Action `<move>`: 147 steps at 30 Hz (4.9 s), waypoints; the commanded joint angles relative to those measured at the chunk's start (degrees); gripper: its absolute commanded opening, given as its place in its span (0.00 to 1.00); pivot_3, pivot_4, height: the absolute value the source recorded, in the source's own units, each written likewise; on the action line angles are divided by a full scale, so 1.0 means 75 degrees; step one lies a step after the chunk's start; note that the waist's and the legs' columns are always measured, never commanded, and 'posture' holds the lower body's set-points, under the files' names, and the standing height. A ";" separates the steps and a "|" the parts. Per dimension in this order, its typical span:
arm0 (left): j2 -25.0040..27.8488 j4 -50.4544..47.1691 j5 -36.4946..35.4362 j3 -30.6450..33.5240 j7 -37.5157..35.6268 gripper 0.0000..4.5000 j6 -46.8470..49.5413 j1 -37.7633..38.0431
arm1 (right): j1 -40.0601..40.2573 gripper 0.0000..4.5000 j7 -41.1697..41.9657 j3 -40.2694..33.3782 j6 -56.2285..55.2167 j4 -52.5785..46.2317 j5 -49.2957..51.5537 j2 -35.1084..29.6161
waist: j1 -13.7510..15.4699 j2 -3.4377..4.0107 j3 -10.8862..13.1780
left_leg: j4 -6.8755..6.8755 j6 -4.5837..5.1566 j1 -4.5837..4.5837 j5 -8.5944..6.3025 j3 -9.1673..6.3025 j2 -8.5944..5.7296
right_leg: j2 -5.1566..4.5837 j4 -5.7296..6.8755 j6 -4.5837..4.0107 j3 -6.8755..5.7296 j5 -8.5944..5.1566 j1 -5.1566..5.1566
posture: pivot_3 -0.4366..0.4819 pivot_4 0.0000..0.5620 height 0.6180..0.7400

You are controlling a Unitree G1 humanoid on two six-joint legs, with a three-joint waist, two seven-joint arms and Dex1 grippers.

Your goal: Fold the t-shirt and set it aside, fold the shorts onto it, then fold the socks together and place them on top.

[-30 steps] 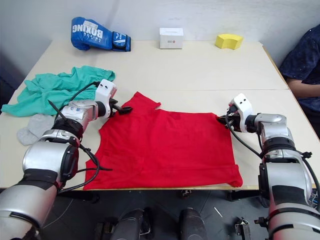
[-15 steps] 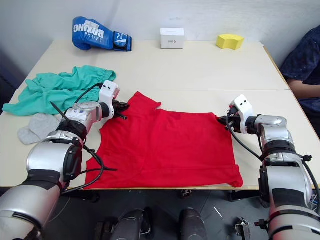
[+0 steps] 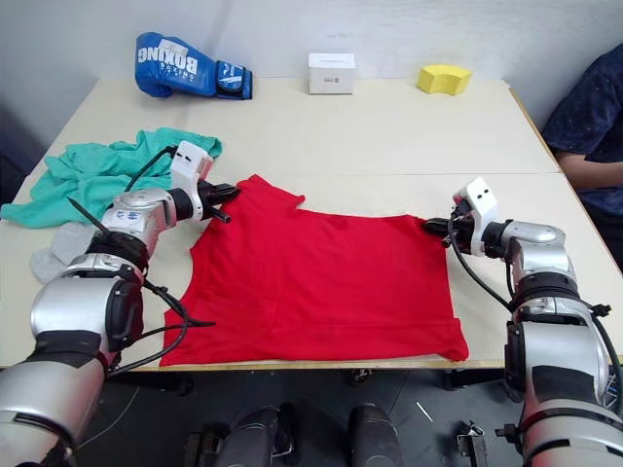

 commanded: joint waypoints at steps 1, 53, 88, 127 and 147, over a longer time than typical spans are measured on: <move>0.0243 -0.0545 -0.0201 0.0141 -0.0383 0.01 0.0048 -0.0024 | -0.0031 0.00 0.0404 -0.0304 -0.0087 -0.0429 0.0354 -0.0344 | 0.0000 0.0000 0.0000 | 0.0000 0.0000 0.0000 0.0000 0.0000 0.0000 | -0.0001 0.0000 0.0000 0.0001 0.0000 0.0000 | 0.48 0.27 1.00; -0.0105 -0.1396 -0.0451 -0.0881 -0.0712 0.58 0.2455 0.0763 | 0.2245 0.78 -0.0059 0.0178 -0.0602 -0.2953 0.0413 -0.0700 | 0.0144 -0.0004 0.0003 | 0.0034 0.0004 0.0004 0.0001 -0.0012 -0.0002 | -0.0022 0.0000 -0.0001 0.0028 -0.0001 0.0006 | 0.48 0.27 1.00; 0.0263 -0.4537 -0.1212 0.0227 -0.1566 0.00 -0.3571 0.3802 | 0.3709 0.00 -0.1411 -0.0175 -0.3943 -0.3676 0.0439 -0.0159 | 0.0112 -0.0004 0.0003 | 0.0034 0.0005 0.0002 -0.0002 -0.0015 0.0005 | -0.0030 -0.0004 -0.0002 0.0025 -0.0001 0.0006 | 0.48 0.27 1.00; 0.2871 -0.8261 -0.2877 0.0075 -0.1798 0.64 -0.2569 0.8205 | 0.6113 0.82 -0.0454 -0.0322 -0.5267 -0.4226 0.1775 -0.1005 | 0.0037 0.0012 -0.0006 | -0.0011 0.0009 0.0027 -0.0012 -0.0037 0.0009 | -0.0046 -0.0015 -0.0005 0.0049 -0.0002 0.0026 | 0.48 0.27 1.00; 0.0674 -0.9600 -0.3790 -0.0633 0.0310 0.01 0.2583 0.6166 | 0.4882 0.00 -0.3978 0.2078 0.0443 -0.8971 0.0765 0.1443 | 0.0128 0.0008 -0.0009 | -0.0005 -0.0008 0.0003 -0.0004 -0.0043 0.0001 | -0.0031 -0.0012 -0.0013 0.0048 -0.0006 0.0007 | 0.48 0.27 1.00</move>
